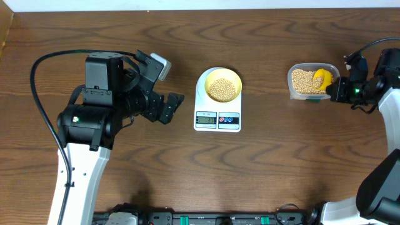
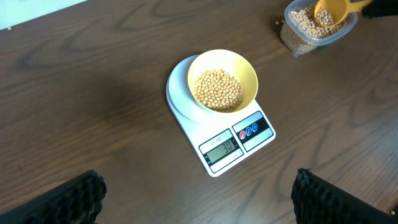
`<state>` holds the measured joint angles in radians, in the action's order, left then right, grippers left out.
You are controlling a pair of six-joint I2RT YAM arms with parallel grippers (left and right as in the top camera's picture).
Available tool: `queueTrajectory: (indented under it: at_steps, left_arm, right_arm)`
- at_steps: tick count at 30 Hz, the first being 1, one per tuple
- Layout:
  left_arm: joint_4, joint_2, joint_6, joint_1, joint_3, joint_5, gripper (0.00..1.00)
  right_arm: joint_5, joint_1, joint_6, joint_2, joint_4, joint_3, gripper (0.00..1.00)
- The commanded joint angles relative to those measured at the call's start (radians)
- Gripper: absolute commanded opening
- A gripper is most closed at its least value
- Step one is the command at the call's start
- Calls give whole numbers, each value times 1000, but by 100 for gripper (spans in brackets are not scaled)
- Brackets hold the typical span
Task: Scoop item into bowl and weigh 50g on scale
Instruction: 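Push the yellow scoop through the soybeans with the right gripper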
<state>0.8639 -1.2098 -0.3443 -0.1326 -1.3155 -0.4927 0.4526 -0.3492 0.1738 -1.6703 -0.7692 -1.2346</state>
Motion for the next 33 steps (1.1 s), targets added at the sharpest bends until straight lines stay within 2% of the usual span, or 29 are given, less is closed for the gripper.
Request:
queueTrajectory:
  at_steps: [1,33]
  left_arm:
    - [0,2,1,4,2,-13,98]
    - [0,2,1,4,2,-13,98]
  right_arm:
    - [-4,6,6,-24,3,19,1]
    - [119,83,3,-31,19,85,1]
